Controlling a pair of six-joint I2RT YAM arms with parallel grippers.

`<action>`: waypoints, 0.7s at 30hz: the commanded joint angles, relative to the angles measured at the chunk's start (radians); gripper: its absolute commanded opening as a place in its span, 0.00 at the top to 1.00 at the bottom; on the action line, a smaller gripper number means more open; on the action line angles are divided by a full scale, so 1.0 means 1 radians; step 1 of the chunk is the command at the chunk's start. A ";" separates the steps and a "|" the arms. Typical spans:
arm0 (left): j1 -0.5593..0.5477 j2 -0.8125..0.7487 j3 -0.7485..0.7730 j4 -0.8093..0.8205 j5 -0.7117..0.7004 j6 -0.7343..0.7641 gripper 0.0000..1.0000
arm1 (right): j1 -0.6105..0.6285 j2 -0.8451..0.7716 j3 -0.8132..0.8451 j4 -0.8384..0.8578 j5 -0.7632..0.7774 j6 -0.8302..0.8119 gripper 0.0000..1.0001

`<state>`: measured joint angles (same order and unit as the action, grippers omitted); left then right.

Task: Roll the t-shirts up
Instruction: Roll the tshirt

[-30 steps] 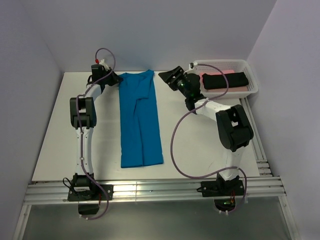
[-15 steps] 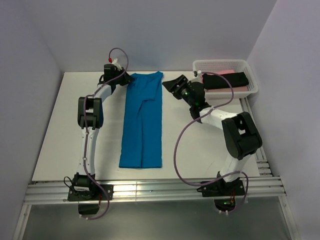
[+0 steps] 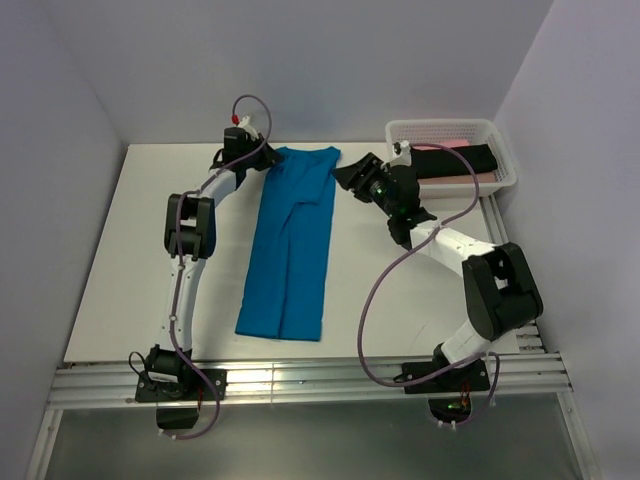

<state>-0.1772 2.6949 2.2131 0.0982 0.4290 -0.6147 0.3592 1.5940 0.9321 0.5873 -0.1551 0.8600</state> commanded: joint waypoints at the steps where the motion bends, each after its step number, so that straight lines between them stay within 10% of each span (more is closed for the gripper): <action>1: -0.039 -0.032 0.057 0.054 0.004 -0.017 1.00 | -0.008 -0.083 -0.009 -0.162 -0.004 -0.091 0.35; 6: -0.054 -0.030 0.068 0.070 0.005 -0.023 0.90 | -0.006 -0.205 -0.136 -0.204 -0.027 -0.119 0.32; 11: -0.062 -0.052 0.069 0.051 -0.050 -0.022 0.16 | -0.005 -0.304 -0.232 -0.266 -0.044 -0.137 0.22; 13: -0.053 -0.084 0.057 0.032 -0.082 -0.001 0.03 | -0.003 -0.347 -0.252 -0.309 -0.043 -0.144 0.16; 21: 0.111 -0.251 -0.047 -0.001 -0.009 0.057 0.01 | 0.040 -0.491 -0.309 -0.461 0.006 -0.170 0.00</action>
<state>-0.1707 2.6156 2.1761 0.0837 0.3790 -0.6163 0.3744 1.1549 0.6220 0.1879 -0.1684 0.7258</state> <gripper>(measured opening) 0.994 0.987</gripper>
